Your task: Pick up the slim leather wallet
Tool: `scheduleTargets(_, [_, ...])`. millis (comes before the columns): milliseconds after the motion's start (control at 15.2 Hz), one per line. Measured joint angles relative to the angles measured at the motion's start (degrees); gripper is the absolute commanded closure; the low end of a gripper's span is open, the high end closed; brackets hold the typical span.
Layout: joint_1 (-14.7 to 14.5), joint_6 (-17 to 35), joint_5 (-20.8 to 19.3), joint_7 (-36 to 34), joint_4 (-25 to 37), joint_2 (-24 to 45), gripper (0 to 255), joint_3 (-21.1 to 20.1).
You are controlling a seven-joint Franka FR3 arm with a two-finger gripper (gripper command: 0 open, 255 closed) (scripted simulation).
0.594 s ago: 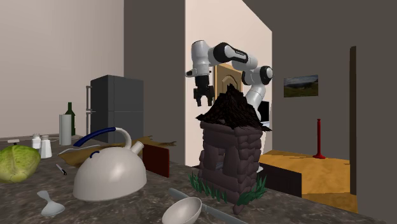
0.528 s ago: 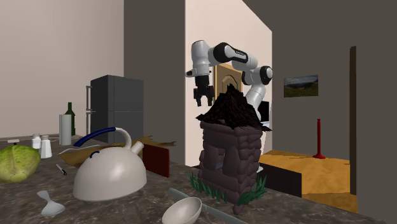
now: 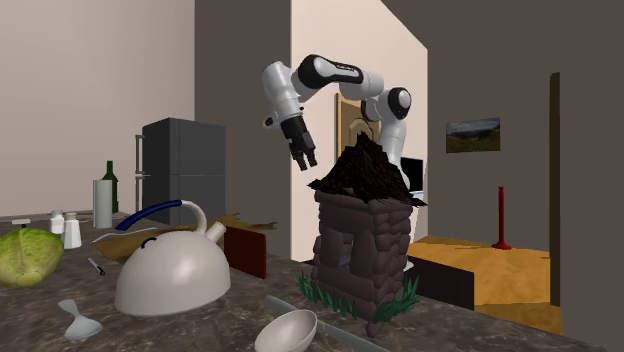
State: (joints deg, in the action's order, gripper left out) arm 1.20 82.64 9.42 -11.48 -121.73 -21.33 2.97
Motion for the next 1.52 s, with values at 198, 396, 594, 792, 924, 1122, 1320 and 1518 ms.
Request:
scheduleTargets(198, [0.4,-1.7,5.6,-5.4,6.5,8.8,0,0.7])
scheduleTargets(396, [1.5,-3.7,10.9,-9.6,13.1,17.4,0,2.2])
scheduleTargets(594, [2.5,-5.8,16.9,-14.6,20.0,25.7,0,3.3])
scheduleTargets(792, [4.1,-7.5,23.2,-19.2,26.7,34.3,0,4.2])
scheduleTargets(924, [5.4,-8.1,27.2,-22.0,30.0,39.4,0,4.7])
scheduleTargets(1122, [7.6,-9.6,33.6,-27.3,36.6,47.4,0,5.0])
scheduleTargets(1320, [10.0,-10.1,39.8,-32.7,41.5,54.4,0,4.9])
scheduleTargets(1518, [12.3,-9.7,45.4,-37.5,45.1,60.4,0,4.6])
